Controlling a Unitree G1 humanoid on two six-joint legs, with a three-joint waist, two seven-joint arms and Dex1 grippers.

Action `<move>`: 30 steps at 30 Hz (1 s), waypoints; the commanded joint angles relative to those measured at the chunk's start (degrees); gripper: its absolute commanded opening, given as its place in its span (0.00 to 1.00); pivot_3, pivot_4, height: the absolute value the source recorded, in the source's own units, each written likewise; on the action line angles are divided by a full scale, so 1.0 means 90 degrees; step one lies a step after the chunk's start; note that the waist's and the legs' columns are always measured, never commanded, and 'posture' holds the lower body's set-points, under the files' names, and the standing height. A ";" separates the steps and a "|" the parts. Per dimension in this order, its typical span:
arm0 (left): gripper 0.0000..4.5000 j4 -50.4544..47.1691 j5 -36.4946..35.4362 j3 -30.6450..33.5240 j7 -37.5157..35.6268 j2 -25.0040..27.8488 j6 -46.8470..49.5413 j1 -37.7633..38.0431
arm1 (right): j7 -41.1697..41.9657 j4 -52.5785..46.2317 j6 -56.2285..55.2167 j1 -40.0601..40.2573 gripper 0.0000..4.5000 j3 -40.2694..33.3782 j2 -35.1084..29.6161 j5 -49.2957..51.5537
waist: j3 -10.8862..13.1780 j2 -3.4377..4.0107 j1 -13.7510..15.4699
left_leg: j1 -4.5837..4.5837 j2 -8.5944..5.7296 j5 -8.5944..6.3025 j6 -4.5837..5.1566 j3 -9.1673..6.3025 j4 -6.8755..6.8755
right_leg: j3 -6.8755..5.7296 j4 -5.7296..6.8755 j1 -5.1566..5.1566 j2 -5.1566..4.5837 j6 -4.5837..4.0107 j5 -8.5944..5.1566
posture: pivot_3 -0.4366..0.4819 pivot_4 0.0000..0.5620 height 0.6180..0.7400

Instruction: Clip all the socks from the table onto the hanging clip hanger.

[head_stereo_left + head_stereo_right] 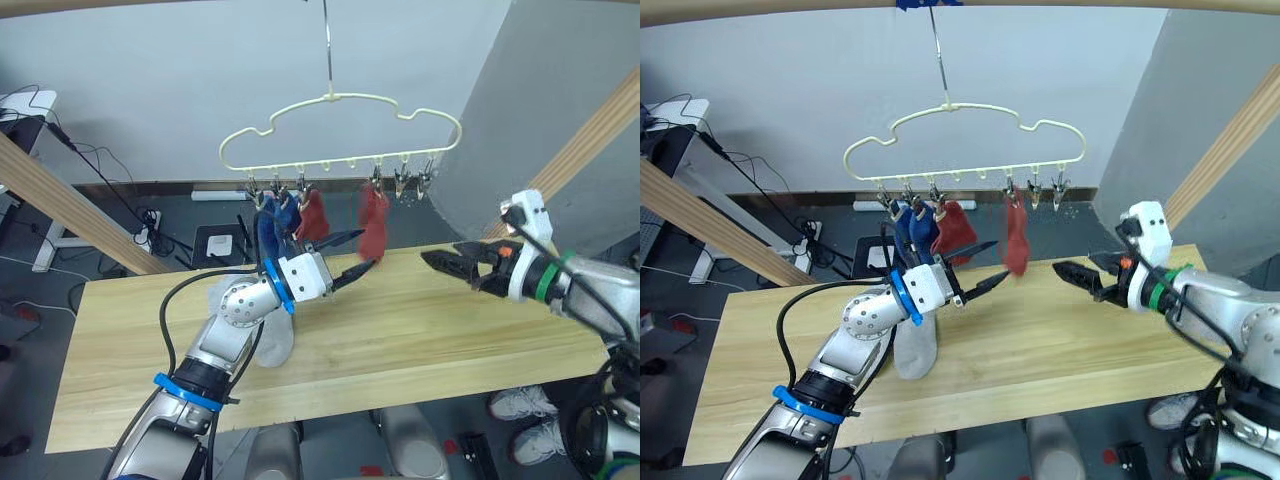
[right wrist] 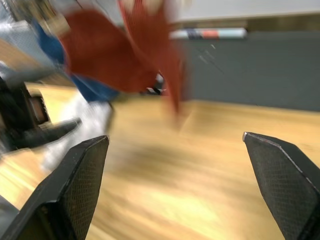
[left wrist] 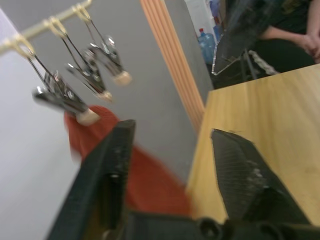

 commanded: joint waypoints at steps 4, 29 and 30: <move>1.00 -0.2197 -0.2849 0.0603 -0.0994 0.0762 0.3095 0.0983 | 0.0743 -0.1163 -0.2421 0.0599 1.00 0.0855 -0.0069 -0.1861 | 0.0001 0.0000 -0.0055 | 0.0002 0.0001 0.0001 0.0000 0.0004 0.0002 | 0.0005 0.0002 -0.0003 0.0001 0.0008 -0.0003 | 0.24 0.50 1.00; 1.00 -0.5340 -0.5255 0.2655 0.0350 0.1671 0.6208 0.1944 | -0.0057 -0.0132 -0.5313 0.0184 0.29 0.3013 0.2128 -0.5756 | 0.0001 -0.0003 0.0343 | 0.0011 0.0009 0.0002 -0.0001 0.0004 -0.0003 | 0.0005 -0.0006 0.0000 0.0009 -0.0010 0.0006 | 0.37 0.51 1.00; 1.00 -0.5345 -0.5257 0.2664 0.0368 0.1667 0.6222 0.1939 | -0.0091 -0.0046 -0.5393 0.0162 0.29 0.2987 0.2191 -0.5848 | 0.0000 -0.0003 0.0345 | 0.0012 0.0009 0.0002 -0.0001 0.0004 -0.0002 | 0.0005 -0.0004 0.0000 0.0010 -0.0010 0.0006 | 0.37 0.51 1.00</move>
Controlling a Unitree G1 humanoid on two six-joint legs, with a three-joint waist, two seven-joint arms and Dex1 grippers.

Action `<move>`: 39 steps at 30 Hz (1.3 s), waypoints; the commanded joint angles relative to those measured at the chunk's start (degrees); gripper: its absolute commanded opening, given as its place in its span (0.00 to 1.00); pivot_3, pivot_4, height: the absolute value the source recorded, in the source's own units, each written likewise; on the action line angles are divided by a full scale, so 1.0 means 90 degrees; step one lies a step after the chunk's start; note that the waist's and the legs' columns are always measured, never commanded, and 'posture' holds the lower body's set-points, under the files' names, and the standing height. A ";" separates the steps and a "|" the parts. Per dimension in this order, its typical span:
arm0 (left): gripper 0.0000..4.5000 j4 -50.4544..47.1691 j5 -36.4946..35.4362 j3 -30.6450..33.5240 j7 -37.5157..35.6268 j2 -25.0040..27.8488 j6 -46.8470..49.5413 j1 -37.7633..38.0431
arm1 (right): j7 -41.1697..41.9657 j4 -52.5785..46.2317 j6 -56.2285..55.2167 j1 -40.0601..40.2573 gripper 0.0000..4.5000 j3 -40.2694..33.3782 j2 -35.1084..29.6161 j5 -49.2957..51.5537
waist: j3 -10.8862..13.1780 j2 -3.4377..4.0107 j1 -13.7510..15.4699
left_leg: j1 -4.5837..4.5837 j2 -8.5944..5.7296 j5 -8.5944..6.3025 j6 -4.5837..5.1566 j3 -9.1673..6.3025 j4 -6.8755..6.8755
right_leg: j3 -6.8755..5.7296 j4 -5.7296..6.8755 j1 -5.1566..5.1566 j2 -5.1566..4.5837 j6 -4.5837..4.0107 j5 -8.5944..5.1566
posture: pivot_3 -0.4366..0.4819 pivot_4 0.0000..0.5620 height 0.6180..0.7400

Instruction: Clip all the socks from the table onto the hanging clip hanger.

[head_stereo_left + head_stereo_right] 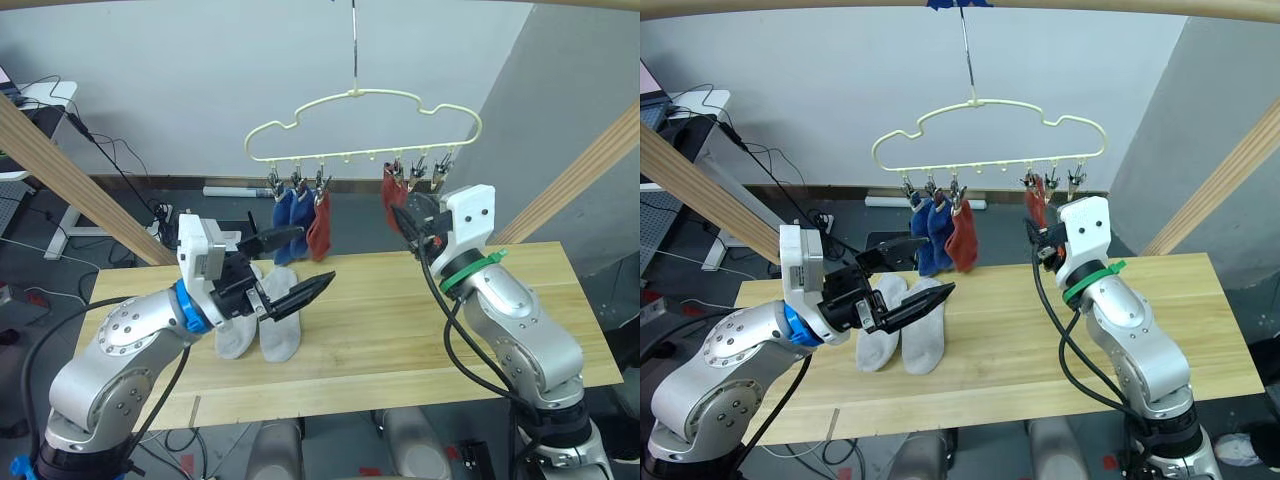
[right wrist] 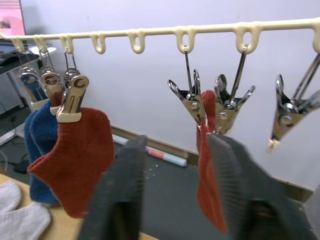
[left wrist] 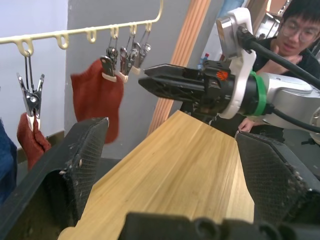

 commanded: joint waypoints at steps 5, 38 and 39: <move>1.00 -0.0239 -0.0066 0.0129 0.0125 -0.0036 0.0007 -0.0029 | -0.0050 0.0292 -0.0632 -0.0098 0.29 -0.0144 0.0299 -0.0635 | 0.0000 0.0000 0.0018 | 0.0003 0.0000 0.0000 0.0000 0.0001 0.0000 | 0.0000 0.0001 0.0001 0.0001 0.0001 -0.0001 | 0.37 0.51 1.00; 1.00 -0.0250 0.0062 -0.0089 0.0184 -0.0182 -0.0003 -0.0156 | -0.0100 0.1213 -0.0971 -0.0827 0.29 -0.0313 0.1084 -0.1555 | 0.0000 0.0000 0.0027 | 0.0002 0.0000 0.0000 0.0000 0.0001 0.0002 | -0.0001 0.0004 0.0001 0.0000 -0.0029 0.0018 | 0.38 0.50 1.00; 1.00 -0.0240 0.0071 -0.0096 0.0183 -0.0193 -0.0007 -0.0162 | -0.0099 0.1240 -0.0979 -0.0857 0.29 -0.0302 0.1108 -0.1556 | -0.0001 0.0000 0.0028 | 0.0002 0.0000 0.0000 0.0000 0.0000 0.0002 | -0.0001 0.0004 0.0001 0.0000 -0.0029 0.0018 | 0.38 0.50 1.00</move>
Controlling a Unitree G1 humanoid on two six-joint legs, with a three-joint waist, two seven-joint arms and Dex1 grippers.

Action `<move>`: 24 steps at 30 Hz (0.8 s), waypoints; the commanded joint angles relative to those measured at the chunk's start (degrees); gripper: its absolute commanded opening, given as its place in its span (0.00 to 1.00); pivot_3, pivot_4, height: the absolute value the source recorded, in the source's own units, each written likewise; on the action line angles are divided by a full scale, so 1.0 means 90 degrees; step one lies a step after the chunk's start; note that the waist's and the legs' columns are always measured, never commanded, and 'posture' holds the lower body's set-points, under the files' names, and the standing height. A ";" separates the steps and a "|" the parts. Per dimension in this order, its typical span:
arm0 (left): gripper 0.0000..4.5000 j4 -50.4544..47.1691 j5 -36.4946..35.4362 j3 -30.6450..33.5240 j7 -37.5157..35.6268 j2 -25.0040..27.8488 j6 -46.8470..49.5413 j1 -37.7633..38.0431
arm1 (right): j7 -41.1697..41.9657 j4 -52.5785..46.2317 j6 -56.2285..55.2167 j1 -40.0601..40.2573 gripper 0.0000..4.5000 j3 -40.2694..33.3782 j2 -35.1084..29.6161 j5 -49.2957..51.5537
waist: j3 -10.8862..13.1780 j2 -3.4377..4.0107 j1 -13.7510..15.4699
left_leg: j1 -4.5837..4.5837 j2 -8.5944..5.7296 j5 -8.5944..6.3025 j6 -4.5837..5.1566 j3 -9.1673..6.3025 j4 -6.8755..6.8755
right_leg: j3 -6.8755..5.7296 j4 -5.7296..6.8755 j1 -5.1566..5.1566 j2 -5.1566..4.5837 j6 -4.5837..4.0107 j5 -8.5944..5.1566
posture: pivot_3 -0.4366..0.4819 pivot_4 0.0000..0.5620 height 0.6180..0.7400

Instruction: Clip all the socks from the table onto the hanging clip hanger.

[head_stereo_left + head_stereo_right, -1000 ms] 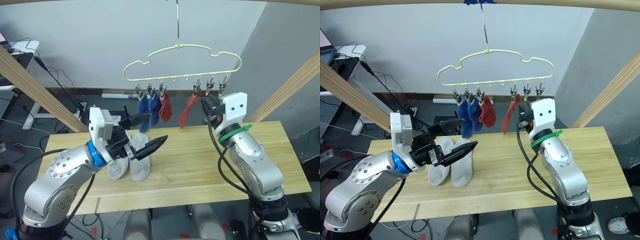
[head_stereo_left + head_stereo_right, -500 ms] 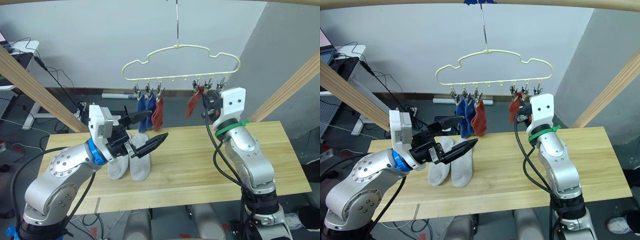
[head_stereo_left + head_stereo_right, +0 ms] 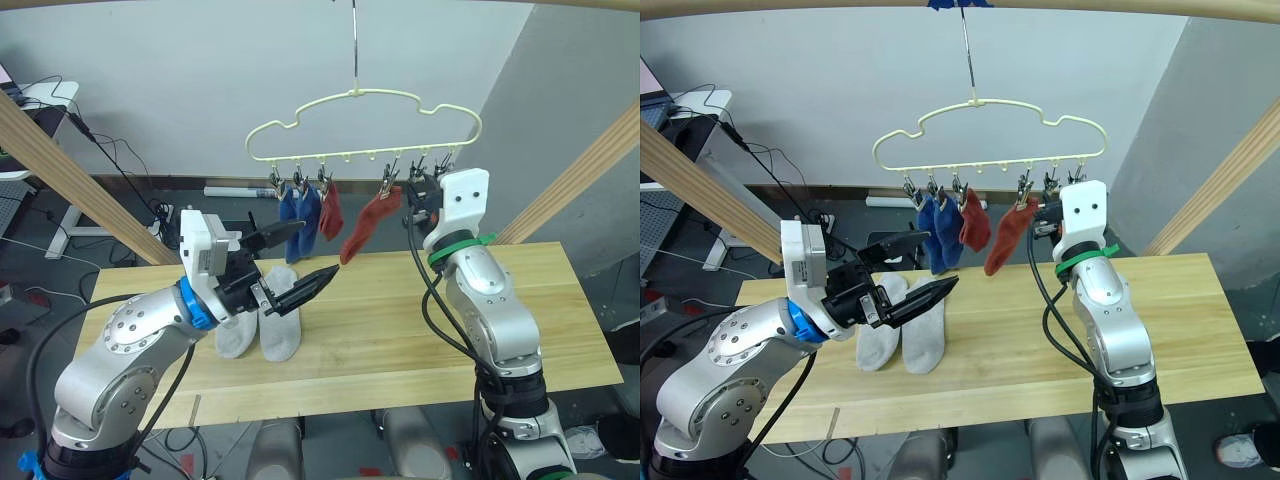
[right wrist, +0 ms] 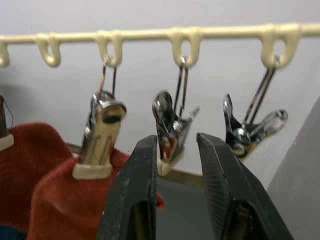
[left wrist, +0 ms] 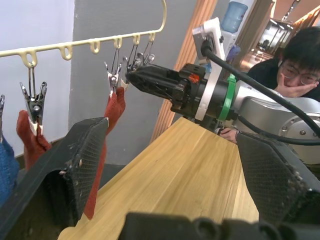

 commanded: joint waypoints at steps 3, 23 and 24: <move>1.00 -0.0224 0.0051 -0.0041 -0.0045 -0.0057 -0.0053 0.0009 | 0.0030 -0.0069 -0.0215 -0.0208 0.29 0.0019 0.0155 -0.0064 | 0.0000 0.0000 -0.0002 | 0.0000 0.0000 0.0000 0.0000 0.0001 0.0000 | 0.0001 0.0000 0.0000 0.0000 0.0000 0.0000 | 0.38 0.49 1.00; 1.00 -0.0237 0.0188 -0.0080 -0.0158 -0.0118 -0.0138 0.0101 | 0.0050 0.0052 -0.0201 -0.0376 0.29 -0.0076 0.0450 -0.0016 | -0.0001 0.0000 0.0001 | 0.0000 0.0000 0.0000 0.0000 0.0000 0.0001 | 0.0000 0.0003 0.0000 0.0000 -0.0004 0.0002 | 0.38 0.48 1.00; 1.00 -0.0244 0.0189 -0.0080 -0.0153 -0.0123 -0.0132 0.0099 | 0.0054 0.0049 -0.0196 -0.0377 0.29 -0.0081 0.0450 -0.0015 | -0.0001 0.0000 0.0001 | 0.0000 0.0000 0.0000 0.0000 0.0000 0.0001 | 0.0000 0.0003 0.0000 0.0000 -0.0004 0.0002 | 0.38 0.49 1.00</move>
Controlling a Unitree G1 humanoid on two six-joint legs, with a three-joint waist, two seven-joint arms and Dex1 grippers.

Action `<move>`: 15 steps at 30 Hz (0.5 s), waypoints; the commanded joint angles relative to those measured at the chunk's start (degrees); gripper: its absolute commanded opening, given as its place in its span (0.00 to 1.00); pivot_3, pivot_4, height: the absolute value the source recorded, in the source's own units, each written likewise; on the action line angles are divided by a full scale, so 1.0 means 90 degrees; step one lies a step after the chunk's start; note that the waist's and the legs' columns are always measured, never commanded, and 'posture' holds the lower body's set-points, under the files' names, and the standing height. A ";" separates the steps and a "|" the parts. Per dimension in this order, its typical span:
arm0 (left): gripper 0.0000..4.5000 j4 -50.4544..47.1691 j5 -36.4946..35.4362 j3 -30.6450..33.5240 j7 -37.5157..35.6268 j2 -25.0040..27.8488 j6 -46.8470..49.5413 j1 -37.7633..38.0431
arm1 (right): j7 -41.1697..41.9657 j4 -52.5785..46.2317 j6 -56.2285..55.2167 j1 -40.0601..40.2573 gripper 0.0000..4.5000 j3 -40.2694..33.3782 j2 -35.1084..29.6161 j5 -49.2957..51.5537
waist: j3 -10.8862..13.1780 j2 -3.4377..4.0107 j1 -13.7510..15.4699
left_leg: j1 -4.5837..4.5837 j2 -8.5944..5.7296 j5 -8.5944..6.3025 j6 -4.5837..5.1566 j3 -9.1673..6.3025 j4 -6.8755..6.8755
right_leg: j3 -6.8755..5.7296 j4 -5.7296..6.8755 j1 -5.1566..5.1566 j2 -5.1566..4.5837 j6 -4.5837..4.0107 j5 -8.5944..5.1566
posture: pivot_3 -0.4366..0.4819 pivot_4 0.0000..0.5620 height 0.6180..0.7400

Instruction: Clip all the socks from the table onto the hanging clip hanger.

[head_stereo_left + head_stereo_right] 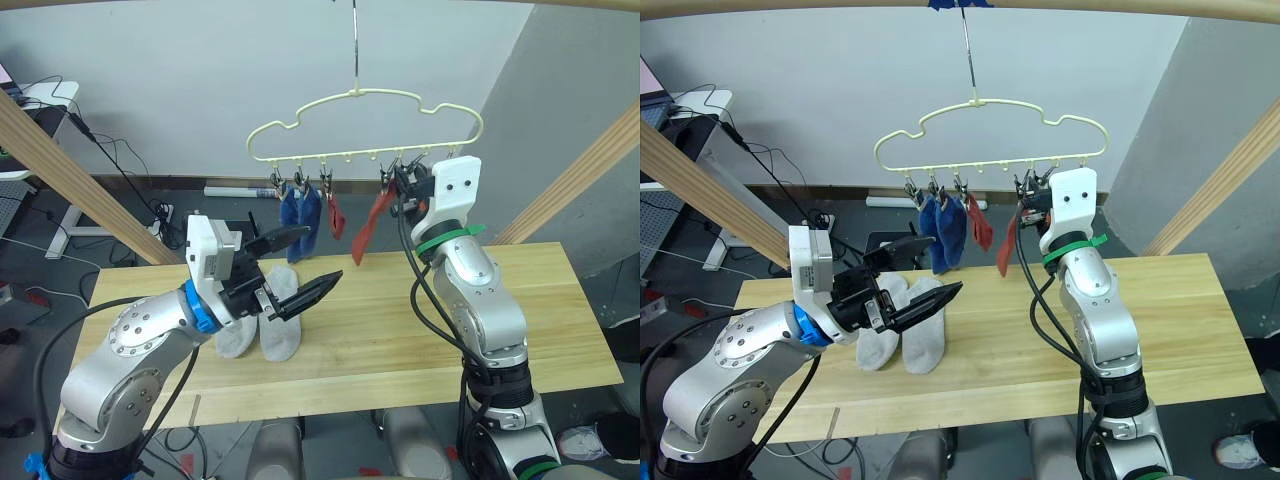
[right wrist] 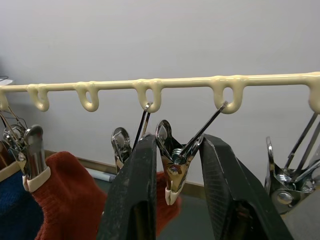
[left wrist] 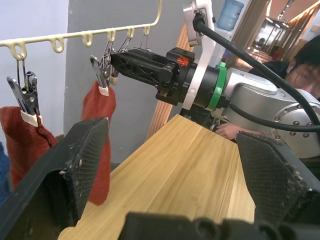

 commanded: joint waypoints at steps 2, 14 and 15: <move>1.00 -0.0254 0.0029 0.0023 -0.0010 -0.0049 -0.0092 0.0045 | 0.0002 -0.0156 -0.0154 -0.0080 0.29 -0.0091 0.0030 -0.0025 | 0.0000 0.0000 0.0001 | 0.0000 0.0000 0.0000 0.0000 0.0000 0.0000 | 0.0000 0.0000 0.0000 0.0000 0.0000 0.0000 | 0.39 0.49 1.00; 1.00 -0.0282 0.0123 -0.0075 -0.0021 -0.0127 -0.0080 0.0143 | 0.0498 -0.0504 0.0275 0.0187 0.03 -0.0544 -0.0337 0.0423 | 0.0000 0.0001 0.0002 | 0.0000 0.0000 0.0000 0.0000 0.0001 0.0001 | 0.0001 0.0000 0.0001 0.0000 0.0000 0.0000 | 0.37 0.51 1.00; 1.00 -0.0260 0.0136 -0.0078 -0.0039 -0.0116 -0.0072 0.0176 | 0.0753 -0.0591 0.0480 0.0204 0.03 -0.0644 -0.0459 0.0686 | 0.0000 0.0000 0.0002 | 0.0000 0.0000 0.0000 0.0000 0.0001 0.0001 | 0.0001 0.0000 0.0001 0.0000 0.0000 0.0000 | 0.36 0.51 1.00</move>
